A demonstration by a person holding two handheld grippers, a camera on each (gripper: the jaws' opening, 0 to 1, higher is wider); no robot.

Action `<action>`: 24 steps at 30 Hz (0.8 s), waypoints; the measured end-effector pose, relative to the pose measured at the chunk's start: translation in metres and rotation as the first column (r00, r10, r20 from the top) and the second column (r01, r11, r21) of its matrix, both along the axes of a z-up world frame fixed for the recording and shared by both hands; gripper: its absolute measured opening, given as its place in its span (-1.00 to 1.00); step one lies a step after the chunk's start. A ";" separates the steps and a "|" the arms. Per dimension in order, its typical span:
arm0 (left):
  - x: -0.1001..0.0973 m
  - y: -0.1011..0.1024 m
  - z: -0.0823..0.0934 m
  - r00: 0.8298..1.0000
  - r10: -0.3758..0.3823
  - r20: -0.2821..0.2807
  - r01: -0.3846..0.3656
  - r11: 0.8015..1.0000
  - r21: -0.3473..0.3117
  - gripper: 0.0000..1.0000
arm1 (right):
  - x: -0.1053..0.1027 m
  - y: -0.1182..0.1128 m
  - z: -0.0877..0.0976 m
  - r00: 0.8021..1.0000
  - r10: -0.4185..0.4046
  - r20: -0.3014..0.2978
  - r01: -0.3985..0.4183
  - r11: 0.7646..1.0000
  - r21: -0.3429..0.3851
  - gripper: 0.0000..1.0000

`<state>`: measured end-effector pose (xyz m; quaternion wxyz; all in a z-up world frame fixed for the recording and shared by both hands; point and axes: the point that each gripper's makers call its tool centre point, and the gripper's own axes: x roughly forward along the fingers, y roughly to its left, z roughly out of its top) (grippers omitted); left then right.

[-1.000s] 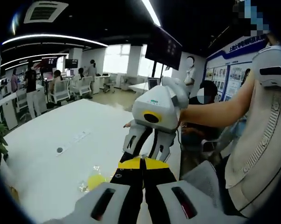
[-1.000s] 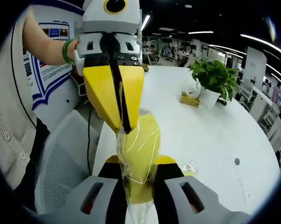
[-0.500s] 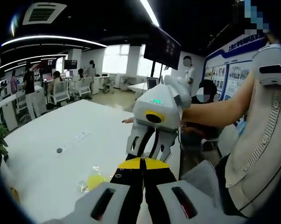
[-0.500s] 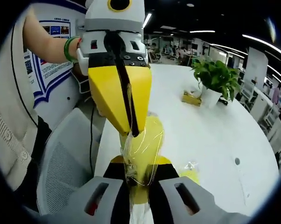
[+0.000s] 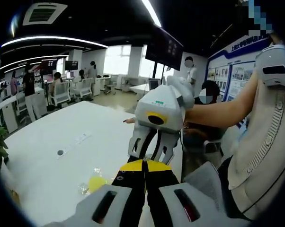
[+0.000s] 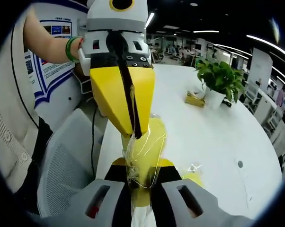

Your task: Compare the silicone blocks by pressing each to a similar depth, holding the contact briefly, and releasing to observe deformation and rebound differences across the visible hardness samples.

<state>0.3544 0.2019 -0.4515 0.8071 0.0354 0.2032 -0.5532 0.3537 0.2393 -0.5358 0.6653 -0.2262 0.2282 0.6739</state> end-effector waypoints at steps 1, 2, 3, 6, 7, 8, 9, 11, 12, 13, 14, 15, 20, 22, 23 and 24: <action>0.000 0.000 0.000 1.000 0.000 0.000 0.000 1.000 0.001 -1.00 | 0.000 0.000 0.000 1.000 0.000 0.008 0.000 1.000 0.002 -0.91; 0.000 0.000 0.000 1.000 -0.001 0.001 0.001 1.000 0.002 -1.00 | 0.000 0.000 0.000 1.000 0.000 0.000 0.000 1.000 0.002 -0.91; 0.000 0.000 0.000 1.000 -0.001 0.000 0.001 1.000 0.003 -1.00 | 0.001 0.001 0.000 1.000 -0.001 0.007 0.001 1.000 0.004 -0.91; 0.000 0.001 -0.001 1.000 -0.003 0.002 0.003 1.000 0.008 -1.00 | 0.001 0.001 -0.001 1.000 -0.002 0.004 0.002 1.000 0.005 -0.90; -0.001 0.001 -0.001 1.000 -0.003 0.002 0.003 1.000 0.010 -1.00 | 0.001 0.001 -0.001 1.000 -0.002 0.006 0.002 1.000 0.004 -0.90; -0.001 0.001 -0.001 1.000 -0.004 0.002 0.004 1.000 0.011 -1.00 | 0.001 0.001 -0.001 1.000 -0.002 0.004 0.002 1.000 0.003 -0.89; -0.001 0.001 -0.001 1.000 -0.004 0.004 0.004 1.000 0.013 -1.00 | 0.001 0.002 -0.001 1.000 -0.002 0.009 0.002 1.000 0.005 -0.89; -0.002 0.001 -0.001 1.000 -0.007 0.004 0.007 1.000 0.014 -1.00 | 0.001 0.002 -0.001 1.000 -0.003 0.005 0.003 1.000 0.006 -0.88; -0.002 0.002 -0.001 1.000 -0.007 0.009 0.007 1.000 0.016 -1.00 | 0.001 0.002 -0.001 1.000 -0.003 0.012 0.003 1.000 0.010 -0.88; -0.003 0.002 -0.001 1.000 -0.009 0.008 0.009 1.000 0.015 -1.00 | 0.000 0.002 -0.001 1.000 -0.004 0.000 0.004 1.000 0.010 -0.88; -0.004 0.002 -0.001 1.000 -0.013 0.009 0.013 1.000 0.017 -1.00 | 0.000 0.003 -0.001 1.000 -0.004 0.006 0.004 1.000 0.014 -0.87; -0.004 0.002 -0.001 1.000 -0.014 0.016 0.014 1.000 0.022 -1.00 | 0.001 0.003 -0.001 1.000 -0.007 0.009 0.007 1.000 0.014 -0.87; -0.008 0.000 -0.001 0.999 -0.031 0.034 0.030 0.999 0.040 -1.00 | 0.001 0.003 -0.001 0.999 -0.017 0.027 0.017 0.999 0.028 -0.84; -0.008 -0.001 -0.001 0.999 -0.035 0.037 0.033 0.999 0.041 -1.00 | 0.000 0.002 0.000 0.999 -0.029 0.017 0.028 0.999 0.033 -0.83; -0.010 -0.002 -0.001 0.999 -0.041 0.035 0.039 0.998 0.042 -1.00 | 0.000 0.002 0.000 0.999 -0.033 0.015 0.032 0.999 0.034 -0.82; -0.010 -0.002 0.000 0.998 -0.042 0.037 0.040 0.998 0.043 -1.00 | -0.001 0.000 0.000 0.999 -0.040 0.010 0.039 0.999 0.037 -0.82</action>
